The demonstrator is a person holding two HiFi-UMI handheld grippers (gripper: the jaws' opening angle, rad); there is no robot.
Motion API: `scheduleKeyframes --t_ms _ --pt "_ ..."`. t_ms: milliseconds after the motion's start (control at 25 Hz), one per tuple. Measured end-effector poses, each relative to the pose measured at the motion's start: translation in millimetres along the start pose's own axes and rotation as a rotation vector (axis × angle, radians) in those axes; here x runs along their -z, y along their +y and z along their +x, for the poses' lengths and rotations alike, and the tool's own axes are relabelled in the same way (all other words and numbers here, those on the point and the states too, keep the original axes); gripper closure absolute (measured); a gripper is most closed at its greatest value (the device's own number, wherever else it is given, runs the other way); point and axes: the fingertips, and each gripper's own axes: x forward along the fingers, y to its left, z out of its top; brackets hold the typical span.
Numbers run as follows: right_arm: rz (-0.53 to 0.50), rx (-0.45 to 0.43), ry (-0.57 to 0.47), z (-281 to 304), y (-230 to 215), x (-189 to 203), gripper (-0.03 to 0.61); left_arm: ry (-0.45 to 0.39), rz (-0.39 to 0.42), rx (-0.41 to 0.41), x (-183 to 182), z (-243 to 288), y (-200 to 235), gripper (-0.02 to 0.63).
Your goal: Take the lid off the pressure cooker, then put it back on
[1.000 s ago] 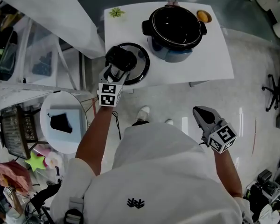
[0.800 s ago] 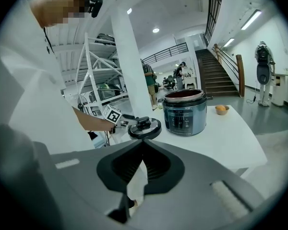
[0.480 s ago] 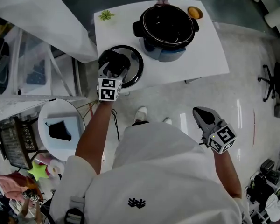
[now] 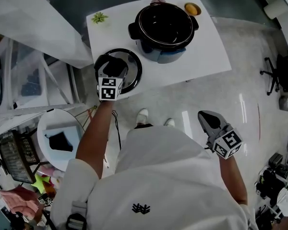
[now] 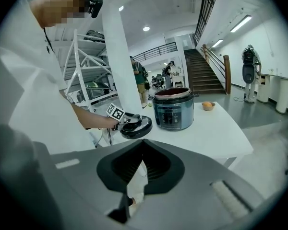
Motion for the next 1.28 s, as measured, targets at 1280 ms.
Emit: scheduleKeyframes --t_ms 1280 --pt "0.015 -0.001 -0.038 -7 -1 5 0.565 -0.026 0.106 0.068 -53 -49 5 0.328"
